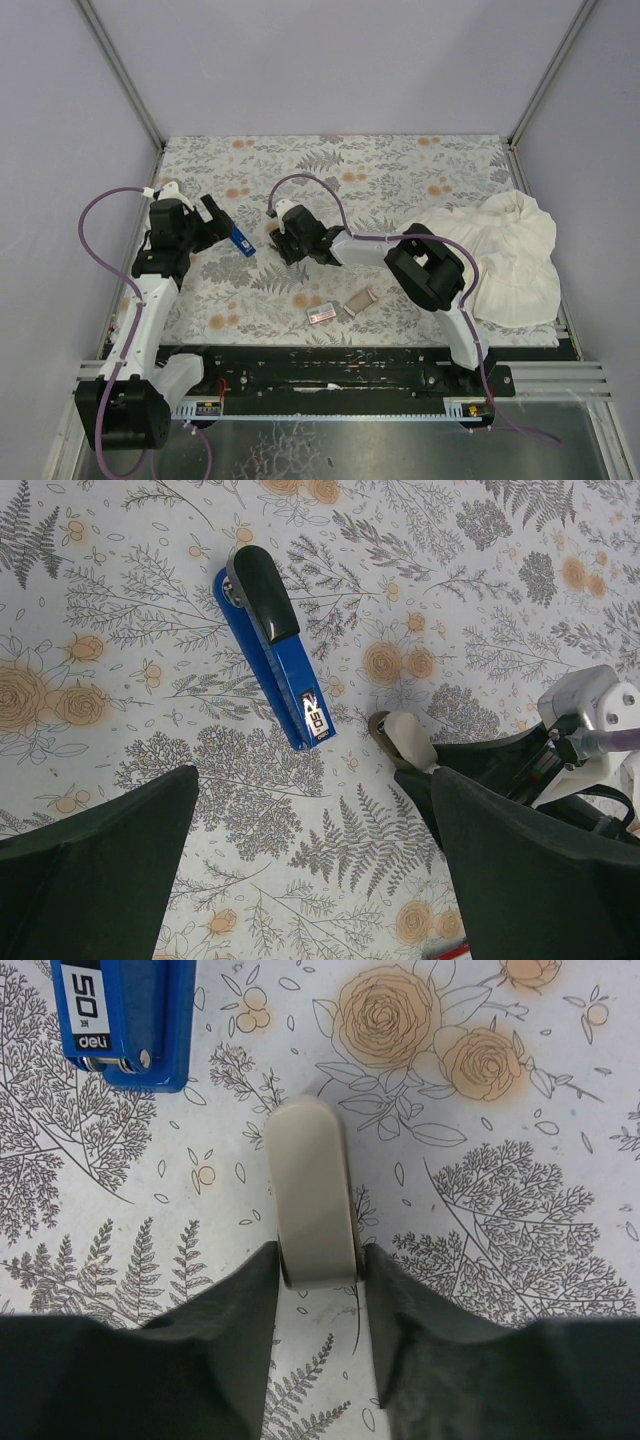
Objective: Load the staples into the stapler
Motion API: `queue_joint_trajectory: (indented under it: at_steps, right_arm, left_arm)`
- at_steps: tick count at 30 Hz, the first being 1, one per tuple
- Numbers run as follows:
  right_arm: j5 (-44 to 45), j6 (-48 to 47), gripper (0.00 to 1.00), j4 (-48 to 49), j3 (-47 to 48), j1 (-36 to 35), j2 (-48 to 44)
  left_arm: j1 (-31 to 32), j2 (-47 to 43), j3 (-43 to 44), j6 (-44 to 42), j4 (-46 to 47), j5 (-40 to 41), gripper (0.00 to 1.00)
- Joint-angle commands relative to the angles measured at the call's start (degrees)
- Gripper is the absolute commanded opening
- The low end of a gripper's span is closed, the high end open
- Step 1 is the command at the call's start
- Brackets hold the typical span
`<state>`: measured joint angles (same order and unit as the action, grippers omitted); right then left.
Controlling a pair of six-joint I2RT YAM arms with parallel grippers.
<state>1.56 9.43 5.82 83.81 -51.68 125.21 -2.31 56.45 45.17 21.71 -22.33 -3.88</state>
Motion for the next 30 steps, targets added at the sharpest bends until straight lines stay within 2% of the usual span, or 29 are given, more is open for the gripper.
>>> queue_joint_trajectory:
  at_steps: [1, 2, 4, 8, 11, 14, 19, 22, 25, 27, 30]
  right_arm:
    - [2.4, -0.19, 0.7, 1.38, -1.62, -0.53, -2.49]
    - [2.54, -0.36, 0.75, 1.88, -2.19, -0.48, -3.34]
    - [2.96, -0.83, 0.8, 2.15, -2.95, -0.4, -4.9]
    - [4.71, -1.56, 0.82, -0.4, -4.66, 0.36, -10.94]
    - [4.0, 0.3, 0.83, -2.31, -9.14, 3.72, -17.92]
    - [-0.82, 4.25, 0.84, -3.42, -16.27, 11.11, -25.66]
    - [-6.09, 7.51, 0.84, -3.72, -31.92, 27.75, -40.76]
    - [-7.44, 7.01, 0.85, -3.88, -39.89, 39.76, -49.68]
    - [-7.45, 6.42, 0.86, -1.5, -45.55, 48.42, -57.61]
    - [-5.45, 6.31, 0.86, 2.84, -50.07, 51.37, -62.43]
    - [1.39, 5.86, 0.86, 12.36, -57.71, 51.97, -68.79]
  left_arm:
    - [-0.21, 0.2, -0.28, -0.56, 2.08, 0.05, 1.0]
    - [-0.16, 0.12, -0.16, -0.48, 2.03, 0.18, 1.0]
    - [-0.13, -0.08, 0.04, 1.02, 1.94, 0.35, 1.0]
    - [-0.16, 0.17, 0.98, 5.81, 4.03, -4.52, 1.0]
    - [-0.17, 1.11, 0.03, 10.16, 9.12, -6.66, 1.0]
    - [-0.16, 3.47, -2.99, 14.27, 16.87, -7.29, 1.0]
    - [-0.61, 10.48, -8.01, 21.76, 34.02, -8.85, 1.0]
    - [-2.22, 14.32, -9.16, 21.35, 37.67, -4.01, 1.0]
    - [-6.13, 13.52, -13.77, 20.16, 43.66, 1.24, 1.0]
    - [-6.97, 10.73, -16.96, 18.14, 45.03, 9.88, 1.0]
    - [-7.03, 7.23, -22.11, 10.93, 49.88, 19.82, 1.0]
